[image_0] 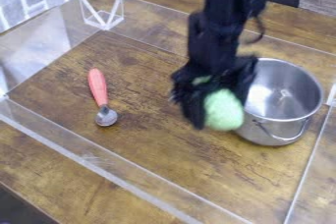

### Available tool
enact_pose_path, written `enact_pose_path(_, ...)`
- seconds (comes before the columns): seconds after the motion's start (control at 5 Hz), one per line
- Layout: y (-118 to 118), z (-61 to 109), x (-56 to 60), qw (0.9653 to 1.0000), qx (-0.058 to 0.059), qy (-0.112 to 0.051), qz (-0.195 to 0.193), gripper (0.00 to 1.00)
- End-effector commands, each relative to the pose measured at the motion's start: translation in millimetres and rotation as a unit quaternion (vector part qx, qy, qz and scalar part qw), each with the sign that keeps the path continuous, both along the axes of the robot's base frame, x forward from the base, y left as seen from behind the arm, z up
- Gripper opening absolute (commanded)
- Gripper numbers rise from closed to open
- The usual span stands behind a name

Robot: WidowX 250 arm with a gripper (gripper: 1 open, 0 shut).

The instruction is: Put the green object in the silver pot

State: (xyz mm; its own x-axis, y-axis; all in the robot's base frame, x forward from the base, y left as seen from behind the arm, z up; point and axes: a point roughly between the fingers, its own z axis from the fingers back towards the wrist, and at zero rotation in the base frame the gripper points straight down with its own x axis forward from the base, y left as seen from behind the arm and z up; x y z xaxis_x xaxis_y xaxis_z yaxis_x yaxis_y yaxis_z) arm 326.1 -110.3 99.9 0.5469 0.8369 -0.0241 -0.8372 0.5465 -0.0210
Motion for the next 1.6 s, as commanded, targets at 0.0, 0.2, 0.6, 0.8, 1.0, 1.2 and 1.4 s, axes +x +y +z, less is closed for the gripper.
enact_pose_path(0.0, -3, 31.9, 30.1, 0.9993, -0.024, -0.024, -0.013, 0.00)
enact_pose_path(0.2, -10, 38.4, 53.6, 0.9987, -0.043, -0.023, -0.011, 0.00)
enact_pose_path(0.6, -27, 30.1, 79.9, 0.9975, -0.054, -0.023, 0.039, 1.00)
enact_pose_path(0.8, -14, 20.4, 83.9, 0.9979, -0.054, -0.017, 0.032, 1.00)
enact_pose_path(1.0, -2, 12.1, 86.2, 0.9980, -0.057, -0.014, 0.026, 1.00)
enact_pose_path(1.2, -5, 12.2, 94.5, 0.9979, -0.057, -0.010, 0.027, 1.00)
enact_pose_path(1.4, -11, 12.1, 104.4, 0.9978, -0.061, -0.006, 0.027, 1.00)
